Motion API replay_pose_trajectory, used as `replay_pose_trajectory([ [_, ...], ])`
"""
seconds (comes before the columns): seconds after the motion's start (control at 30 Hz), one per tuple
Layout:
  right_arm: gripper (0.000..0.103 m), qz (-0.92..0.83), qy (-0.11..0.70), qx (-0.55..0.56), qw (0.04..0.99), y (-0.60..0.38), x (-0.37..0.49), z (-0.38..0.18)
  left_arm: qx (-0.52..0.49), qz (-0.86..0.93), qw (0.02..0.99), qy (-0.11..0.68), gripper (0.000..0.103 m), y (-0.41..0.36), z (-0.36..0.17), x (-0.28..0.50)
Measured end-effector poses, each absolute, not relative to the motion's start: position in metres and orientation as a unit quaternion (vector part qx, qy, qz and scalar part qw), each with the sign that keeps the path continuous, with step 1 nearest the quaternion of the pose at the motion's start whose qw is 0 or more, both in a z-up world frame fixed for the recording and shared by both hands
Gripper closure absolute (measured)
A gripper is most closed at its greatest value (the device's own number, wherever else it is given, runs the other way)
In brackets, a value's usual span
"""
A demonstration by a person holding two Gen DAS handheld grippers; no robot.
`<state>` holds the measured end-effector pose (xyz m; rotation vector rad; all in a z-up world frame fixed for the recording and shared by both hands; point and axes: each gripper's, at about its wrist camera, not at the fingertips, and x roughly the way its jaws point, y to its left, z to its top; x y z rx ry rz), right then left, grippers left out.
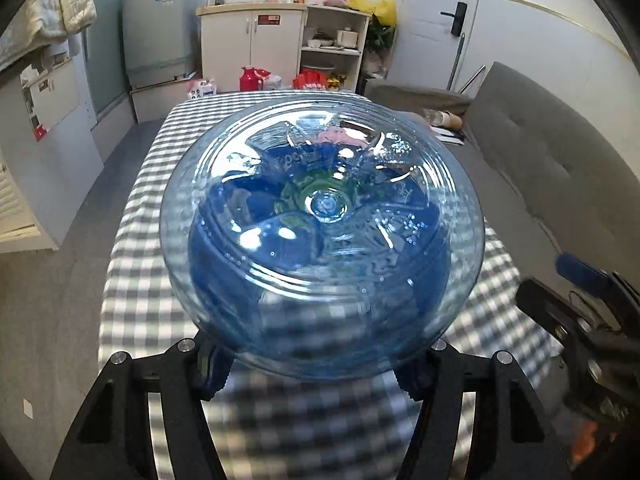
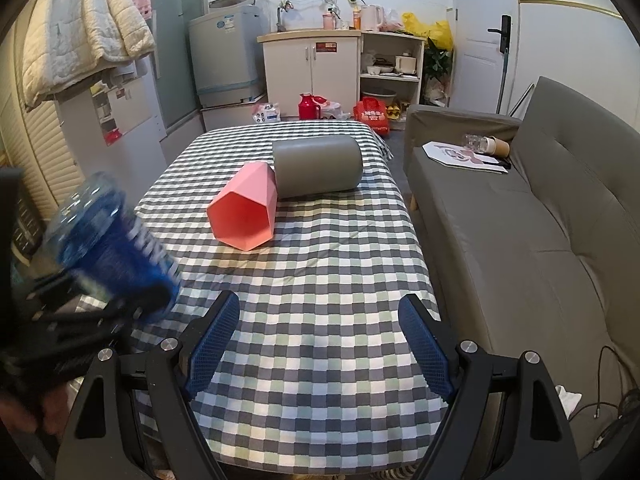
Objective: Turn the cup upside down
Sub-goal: 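Rotate the held bottle with the left tool so its cap points up, then lower the bottle upright onto the table and open the left tool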
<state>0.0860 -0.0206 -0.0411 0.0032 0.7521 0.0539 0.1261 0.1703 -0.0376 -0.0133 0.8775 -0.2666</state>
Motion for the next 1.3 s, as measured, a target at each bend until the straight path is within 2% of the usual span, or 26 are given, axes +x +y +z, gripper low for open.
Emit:
replay_pose_trajectory([
  [0.27,0.021,0.024,0.373,0.007,0.927,-0.024,0.093,-0.045,0.020,-0.133,0.884,0.449,0.035,0.154,-0.056,0.140],
  [0.37,0.021,0.023,0.373,0.006,0.927,-0.024,0.093,-0.045,0.023,-0.133,0.879,0.457,0.027,0.154,-0.059,0.142],
  [0.43,0.021,0.023,0.372,0.007,0.928,-0.025,0.092,-0.045,0.030,-0.121,0.876,0.466,0.019,0.155,-0.063,0.142],
  [0.8,0.021,0.028,0.357,0.020,0.933,-0.032,0.077,-0.029,0.023,-0.133,0.867,0.480,0.019,0.179,-0.050,0.094],
  [0.97,0.021,0.032,0.330,0.023,0.943,-0.028,0.059,-0.020,0.002,-0.097,0.909,0.406,0.019,0.197,-0.022,0.052],
  [1.17,0.021,0.034,0.287,0.002,0.957,-0.015,0.032,-0.013,-0.018,-0.026,0.963,0.266,0.019,0.218,0.014,0.013],
  [1.2,0.017,0.034,0.275,-0.003,0.961,-0.013,0.026,-0.012,-0.023,-0.014,0.970,0.243,0.014,0.223,0.018,0.008],
  [1.23,0.012,0.034,0.265,-0.004,0.964,-0.011,0.021,-0.011,-0.027,-0.006,0.974,0.223,0.005,0.226,0.021,0.001],
  [1.3,0.011,0.033,0.244,-0.008,0.969,-0.009,0.012,-0.010,-0.037,0.006,0.980,0.195,0.003,0.234,0.023,-0.009],
])
